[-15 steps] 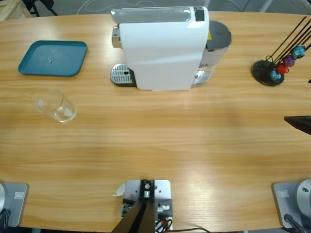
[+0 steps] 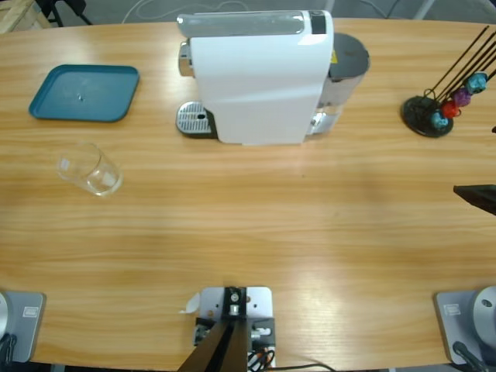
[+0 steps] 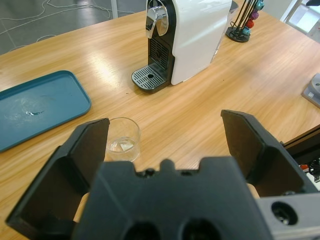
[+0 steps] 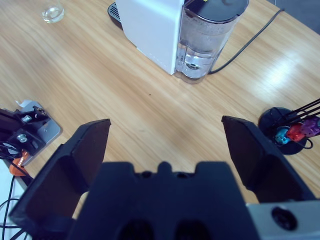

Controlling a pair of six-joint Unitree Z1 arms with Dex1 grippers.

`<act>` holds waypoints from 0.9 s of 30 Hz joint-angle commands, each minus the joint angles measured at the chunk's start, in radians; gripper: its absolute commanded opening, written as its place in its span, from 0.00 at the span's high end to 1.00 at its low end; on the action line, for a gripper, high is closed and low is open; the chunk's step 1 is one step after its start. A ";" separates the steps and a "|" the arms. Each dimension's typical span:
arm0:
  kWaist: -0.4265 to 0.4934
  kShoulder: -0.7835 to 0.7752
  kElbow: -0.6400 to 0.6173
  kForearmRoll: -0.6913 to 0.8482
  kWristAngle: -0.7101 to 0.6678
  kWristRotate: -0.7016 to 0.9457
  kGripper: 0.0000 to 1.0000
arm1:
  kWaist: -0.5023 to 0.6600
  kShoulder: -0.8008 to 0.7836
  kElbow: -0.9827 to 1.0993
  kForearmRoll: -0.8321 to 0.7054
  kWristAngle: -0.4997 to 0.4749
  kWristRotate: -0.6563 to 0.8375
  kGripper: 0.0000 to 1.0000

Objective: Pour coffee

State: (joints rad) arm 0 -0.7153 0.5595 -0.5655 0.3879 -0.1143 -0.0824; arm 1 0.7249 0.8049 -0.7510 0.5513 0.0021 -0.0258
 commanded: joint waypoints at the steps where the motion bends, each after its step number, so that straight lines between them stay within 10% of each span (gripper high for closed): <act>1: -0.010 -0.063 0.033 0.011 -0.008 0.007 0.03 | 0.012 -0.007 0.029 -0.002 -0.001 0.003 0.00; 13: 0.048 0.273 -0.213 0.078 0.037 -0.062 0.03 | 0.012 0.010 -0.022 0.081 0.007 0.098 0.00; 27: 0.177 1.000 -0.767 0.101 -0.362 -0.580 0.05 | 0.011 0.031 -0.011 0.067 -0.004 0.195 0.00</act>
State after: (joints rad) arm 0 -0.5648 1.2957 -1.1957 0.4842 -0.3423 -0.4848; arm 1 0.7259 0.8103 -0.7638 0.6124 0.0034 0.1278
